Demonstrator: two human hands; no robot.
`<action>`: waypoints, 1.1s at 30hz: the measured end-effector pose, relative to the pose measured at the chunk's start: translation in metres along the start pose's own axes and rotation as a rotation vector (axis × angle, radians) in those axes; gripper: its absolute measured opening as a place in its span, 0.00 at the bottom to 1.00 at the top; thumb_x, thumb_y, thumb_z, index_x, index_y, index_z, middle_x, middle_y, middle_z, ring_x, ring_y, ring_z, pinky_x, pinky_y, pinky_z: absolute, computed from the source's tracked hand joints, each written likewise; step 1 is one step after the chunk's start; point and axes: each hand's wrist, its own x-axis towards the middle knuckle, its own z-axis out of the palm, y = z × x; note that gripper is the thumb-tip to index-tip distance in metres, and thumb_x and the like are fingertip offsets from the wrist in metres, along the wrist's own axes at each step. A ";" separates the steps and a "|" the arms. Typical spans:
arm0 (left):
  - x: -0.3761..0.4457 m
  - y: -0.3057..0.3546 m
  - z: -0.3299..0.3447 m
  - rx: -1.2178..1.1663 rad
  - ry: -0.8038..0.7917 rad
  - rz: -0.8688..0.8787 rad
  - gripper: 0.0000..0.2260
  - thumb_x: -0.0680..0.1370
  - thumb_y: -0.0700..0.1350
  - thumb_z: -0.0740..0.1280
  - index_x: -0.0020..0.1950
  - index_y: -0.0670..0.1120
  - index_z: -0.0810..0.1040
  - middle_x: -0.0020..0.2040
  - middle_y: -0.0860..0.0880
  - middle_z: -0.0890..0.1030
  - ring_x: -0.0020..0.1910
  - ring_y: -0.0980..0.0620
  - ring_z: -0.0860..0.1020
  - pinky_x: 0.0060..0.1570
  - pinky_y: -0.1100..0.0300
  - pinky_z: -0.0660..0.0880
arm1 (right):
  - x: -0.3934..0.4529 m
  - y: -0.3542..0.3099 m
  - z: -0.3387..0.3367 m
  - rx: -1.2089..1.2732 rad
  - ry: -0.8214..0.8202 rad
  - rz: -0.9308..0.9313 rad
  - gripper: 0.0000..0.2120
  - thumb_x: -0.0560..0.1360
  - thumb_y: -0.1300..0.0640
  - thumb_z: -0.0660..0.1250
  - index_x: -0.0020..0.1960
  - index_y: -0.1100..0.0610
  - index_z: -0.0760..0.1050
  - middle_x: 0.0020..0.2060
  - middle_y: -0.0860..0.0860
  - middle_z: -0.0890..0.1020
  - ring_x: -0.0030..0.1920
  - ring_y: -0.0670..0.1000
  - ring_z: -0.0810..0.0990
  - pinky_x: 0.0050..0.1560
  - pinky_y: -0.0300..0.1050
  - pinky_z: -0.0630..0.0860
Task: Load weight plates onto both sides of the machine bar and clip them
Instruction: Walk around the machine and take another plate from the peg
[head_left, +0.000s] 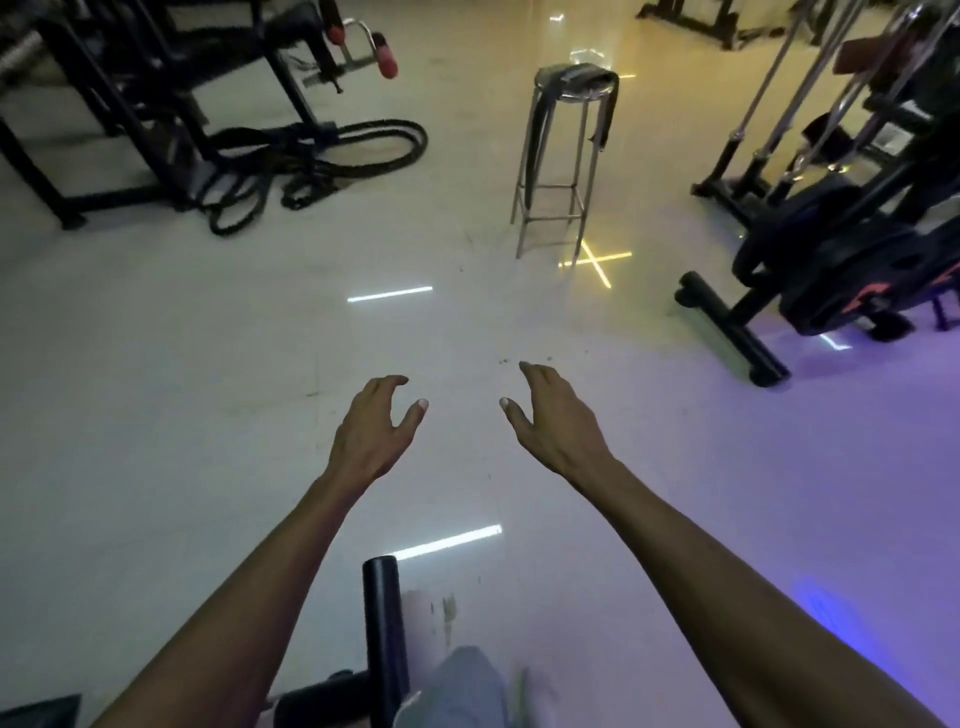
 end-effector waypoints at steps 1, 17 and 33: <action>0.019 -0.004 -0.005 -0.001 0.023 -0.029 0.25 0.82 0.61 0.63 0.75 0.49 0.72 0.74 0.49 0.74 0.73 0.47 0.73 0.67 0.48 0.73 | 0.028 -0.002 0.002 0.004 -0.008 -0.025 0.29 0.83 0.43 0.59 0.78 0.57 0.62 0.75 0.53 0.69 0.73 0.56 0.68 0.64 0.53 0.73; 0.359 -0.162 -0.143 0.000 0.282 -0.273 0.23 0.83 0.58 0.63 0.75 0.47 0.72 0.74 0.48 0.74 0.72 0.47 0.73 0.65 0.51 0.72 | 0.486 -0.174 0.077 0.027 -0.090 -0.394 0.30 0.83 0.43 0.59 0.78 0.58 0.61 0.75 0.54 0.68 0.74 0.56 0.68 0.64 0.54 0.74; 0.599 -0.413 -0.349 0.022 0.553 -0.575 0.24 0.83 0.58 0.64 0.75 0.48 0.72 0.74 0.48 0.75 0.73 0.46 0.73 0.68 0.52 0.70 | 0.846 -0.488 0.237 0.068 -0.268 -0.809 0.32 0.82 0.41 0.59 0.79 0.58 0.59 0.75 0.56 0.68 0.73 0.57 0.68 0.65 0.55 0.73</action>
